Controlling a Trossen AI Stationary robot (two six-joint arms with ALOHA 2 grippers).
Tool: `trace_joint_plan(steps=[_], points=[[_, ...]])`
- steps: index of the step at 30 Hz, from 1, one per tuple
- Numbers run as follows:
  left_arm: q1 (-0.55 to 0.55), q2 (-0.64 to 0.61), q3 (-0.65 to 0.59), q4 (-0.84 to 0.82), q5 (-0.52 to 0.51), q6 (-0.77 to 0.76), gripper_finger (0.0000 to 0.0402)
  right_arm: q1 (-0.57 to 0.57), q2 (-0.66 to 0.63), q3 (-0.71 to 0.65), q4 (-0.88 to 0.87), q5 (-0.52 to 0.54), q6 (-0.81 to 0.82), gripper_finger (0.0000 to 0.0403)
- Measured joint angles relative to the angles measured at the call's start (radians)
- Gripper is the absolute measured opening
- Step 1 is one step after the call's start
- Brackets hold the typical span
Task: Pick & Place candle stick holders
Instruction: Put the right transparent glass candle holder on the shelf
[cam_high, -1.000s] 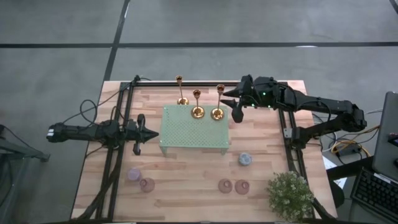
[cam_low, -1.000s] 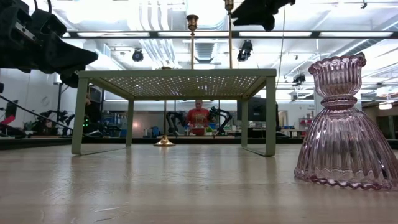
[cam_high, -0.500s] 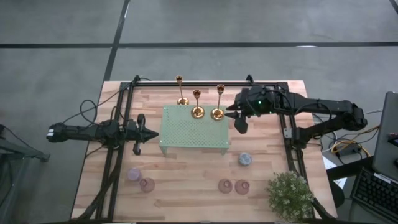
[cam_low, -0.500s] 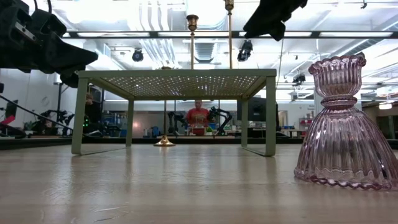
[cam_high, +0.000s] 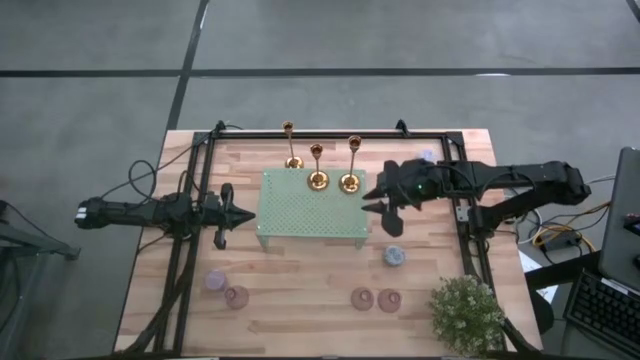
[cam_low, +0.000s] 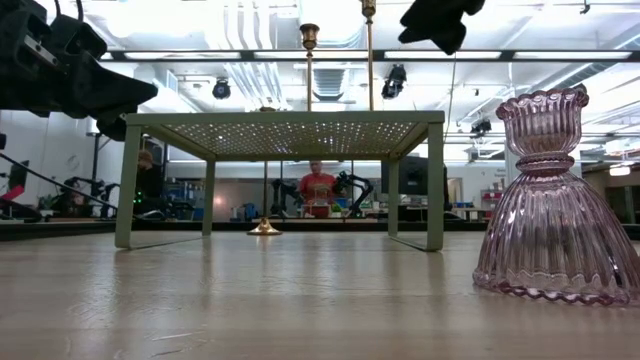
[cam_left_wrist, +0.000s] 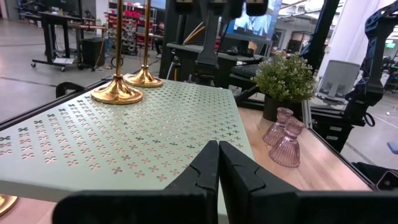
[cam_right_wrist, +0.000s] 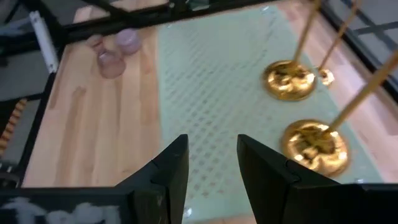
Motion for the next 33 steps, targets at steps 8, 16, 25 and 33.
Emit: trace_joint_plan(steps=[8,16,25,33], points=[[0.000,0.000,0.000,0.000,0.000,0.000,0.0014,0.177,0.000,-0.015,-0.158,-0.045,0.157,0.0117],[0.000,0.000,0.000,0.000,0.000,0.000,0.0014,0.397,0.021,-0.015,-0.145,-0.013,0.436,0.0105],[0.000,0.000,0.000,0.000,0.000,0.000,0.0014,0.553,0.170,-0.015,-0.132,-0.030,0.724,0.0102],[0.000,0.000,0.000,0.000,0.000,0.000,0.0014,0.607,0.330,0.031,-0.099,-0.130,0.839,0.0095]])
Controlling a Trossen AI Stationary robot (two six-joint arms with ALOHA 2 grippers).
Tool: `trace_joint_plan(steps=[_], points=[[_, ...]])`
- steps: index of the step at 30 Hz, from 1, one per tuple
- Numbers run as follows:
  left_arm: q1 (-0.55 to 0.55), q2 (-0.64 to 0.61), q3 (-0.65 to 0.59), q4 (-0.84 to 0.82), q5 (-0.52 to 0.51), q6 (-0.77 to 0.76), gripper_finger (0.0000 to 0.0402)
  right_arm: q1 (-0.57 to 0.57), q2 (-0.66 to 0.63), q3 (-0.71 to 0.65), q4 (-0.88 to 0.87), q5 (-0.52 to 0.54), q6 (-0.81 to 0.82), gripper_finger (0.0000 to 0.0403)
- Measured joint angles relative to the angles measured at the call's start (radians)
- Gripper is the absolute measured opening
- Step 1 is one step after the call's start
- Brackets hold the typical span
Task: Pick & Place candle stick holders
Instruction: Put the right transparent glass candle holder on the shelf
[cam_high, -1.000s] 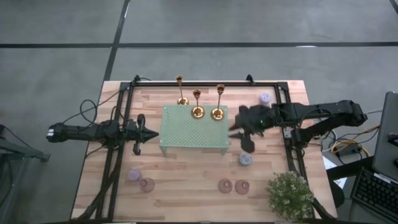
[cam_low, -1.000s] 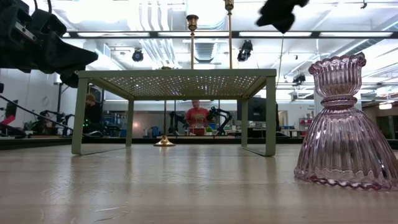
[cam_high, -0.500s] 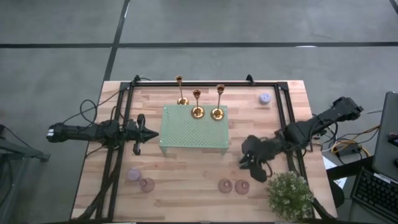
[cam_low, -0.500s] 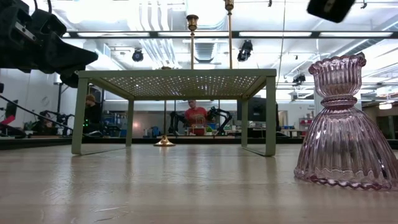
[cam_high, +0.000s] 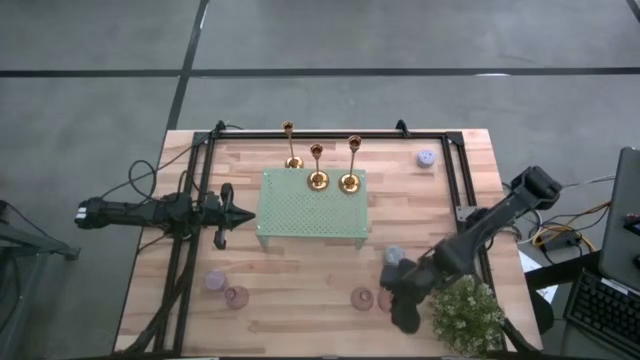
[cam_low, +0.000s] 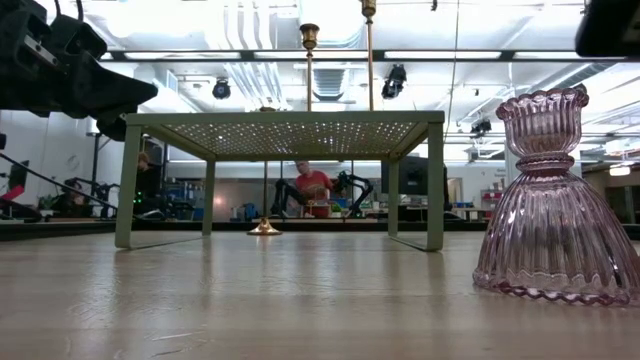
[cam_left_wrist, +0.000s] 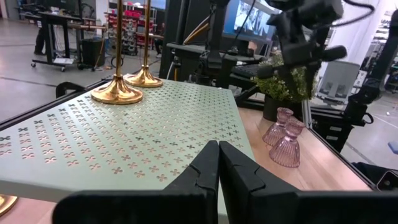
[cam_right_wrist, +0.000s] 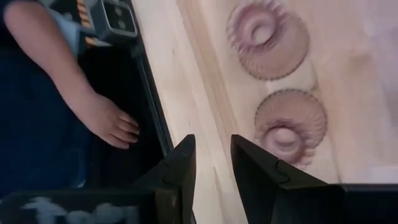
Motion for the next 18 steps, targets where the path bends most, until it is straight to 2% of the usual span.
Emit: trace_joint_plan(steps=[3,10,18], points=[[0.000,0.000,0.000,0.000,0.000,0.000,0.0014,0.004,0.047,0.050,-0.041,-0.003,-0.002,0.0095],[0.000,0.000,0.000,0.000,0.000,0.000,0.0014,0.010,0.145,0.175,-0.285,0.033,-0.033,0.0095],[0.000,0.000,0.000,0.000,0.000,0.000,0.0014,0.009,0.203,0.212,-0.295,0.036,-0.062,0.0095]])
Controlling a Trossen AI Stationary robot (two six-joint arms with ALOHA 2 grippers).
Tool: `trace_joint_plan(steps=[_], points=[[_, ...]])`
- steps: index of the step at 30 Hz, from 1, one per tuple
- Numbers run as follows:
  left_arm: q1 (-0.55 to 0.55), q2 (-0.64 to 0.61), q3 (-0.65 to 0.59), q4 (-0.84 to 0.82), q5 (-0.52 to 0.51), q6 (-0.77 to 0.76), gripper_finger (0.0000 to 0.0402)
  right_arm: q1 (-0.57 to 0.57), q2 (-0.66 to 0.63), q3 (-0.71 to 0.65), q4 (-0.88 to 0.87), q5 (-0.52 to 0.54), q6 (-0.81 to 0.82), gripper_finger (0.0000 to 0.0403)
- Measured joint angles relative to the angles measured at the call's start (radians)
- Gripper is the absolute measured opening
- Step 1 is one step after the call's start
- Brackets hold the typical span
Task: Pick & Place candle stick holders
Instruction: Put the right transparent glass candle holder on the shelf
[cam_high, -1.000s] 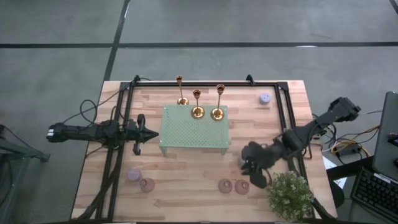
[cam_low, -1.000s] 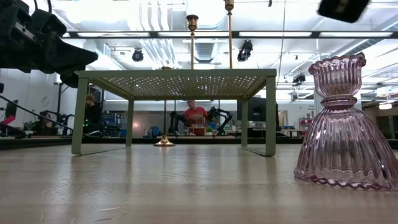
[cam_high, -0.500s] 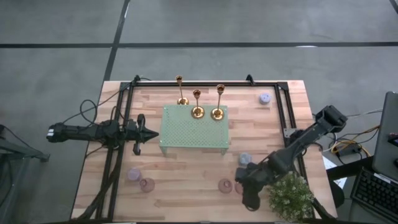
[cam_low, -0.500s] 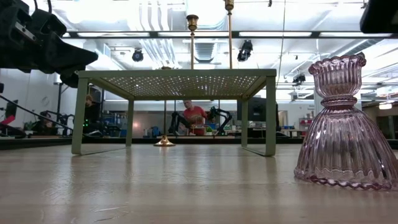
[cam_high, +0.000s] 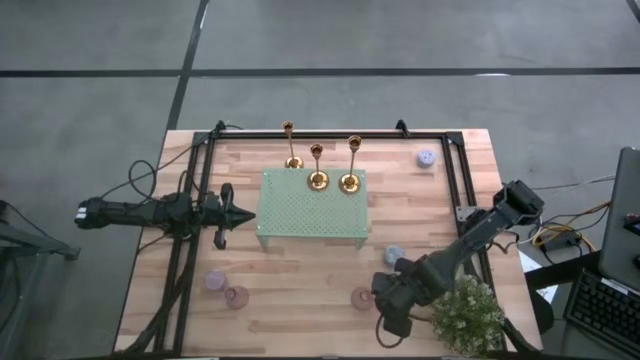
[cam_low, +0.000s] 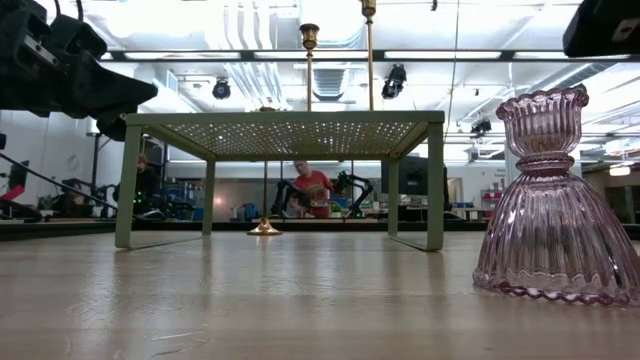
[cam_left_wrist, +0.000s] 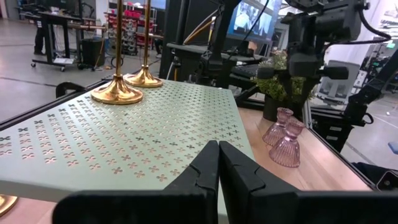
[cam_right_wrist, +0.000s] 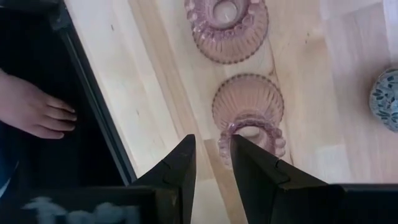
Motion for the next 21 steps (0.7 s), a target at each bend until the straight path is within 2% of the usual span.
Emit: trace_joint_plan(steps=[8,21], points=[[0.000,0.000,0.000,0.000,0.000,0.000,0.0014,0.011,0.013,-0.029,-0.003,-0.012,0.013,0.0093],[0.000,0.000,0.000,0.000,0.000,0.000,0.0014,0.011,0.013,-0.049,0.014,-0.003,0.007,0.0054]])
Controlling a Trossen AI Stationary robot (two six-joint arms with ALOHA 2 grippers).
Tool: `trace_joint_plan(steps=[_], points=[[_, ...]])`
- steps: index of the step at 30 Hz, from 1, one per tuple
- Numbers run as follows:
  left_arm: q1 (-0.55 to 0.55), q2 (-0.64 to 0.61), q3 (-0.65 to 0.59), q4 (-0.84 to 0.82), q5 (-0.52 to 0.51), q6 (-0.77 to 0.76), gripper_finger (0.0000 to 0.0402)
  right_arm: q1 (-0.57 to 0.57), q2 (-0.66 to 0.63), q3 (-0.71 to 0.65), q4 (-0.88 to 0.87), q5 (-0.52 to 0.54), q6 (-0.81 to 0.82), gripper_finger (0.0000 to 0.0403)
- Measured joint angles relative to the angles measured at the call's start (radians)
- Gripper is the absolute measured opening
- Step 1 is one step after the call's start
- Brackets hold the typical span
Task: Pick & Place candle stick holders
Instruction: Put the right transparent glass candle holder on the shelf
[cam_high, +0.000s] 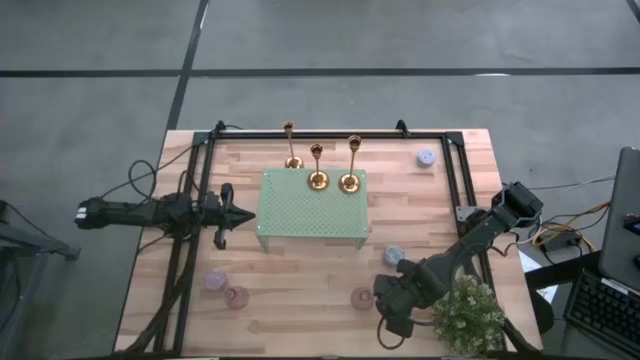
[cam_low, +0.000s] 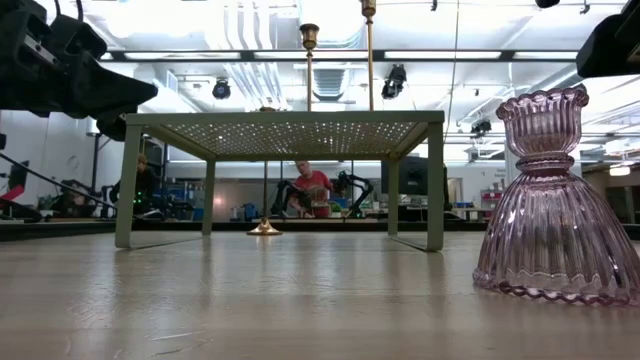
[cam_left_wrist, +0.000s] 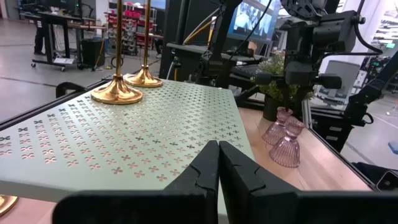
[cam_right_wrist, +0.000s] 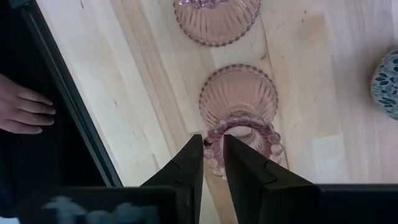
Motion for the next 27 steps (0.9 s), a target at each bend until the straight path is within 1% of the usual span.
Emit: trace_joint_plan(steps=[3,10,15,21,24,27], points=[[0.000,0.000,0.000,0.000,0.000,0.000,0.0014,0.000,0.000,-0.004,0.030,0.008,-0.003,0.0053],[0.000,0.000,0.000,0.000,0.000,0.000,0.0014,0.000,-0.002,-0.022,0.033,0.031,-0.005,0.0056],[0.000,0.000,0.000,0.000,0.000,0.000,0.0014,0.000,-0.006,-0.037,0.035,0.034,-0.004,0.0045],[0.000,0.000,0.000,0.000,0.000,0.000,0.0014,-0.001,-0.002,-0.015,0.009,0.086,-0.035,0.0029],[0.000,0.000,0.000,0.000,0.000,0.000,0.0014,-0.008,-0.002,-0.007,-0.002,0.095,-0.046,0.0026],[0.000,0.000,0.000,0.000,0.000,0.000,0.0014,-0.016,-0.002,0.015,-0.065,0.095,-0.048,0.0024]])
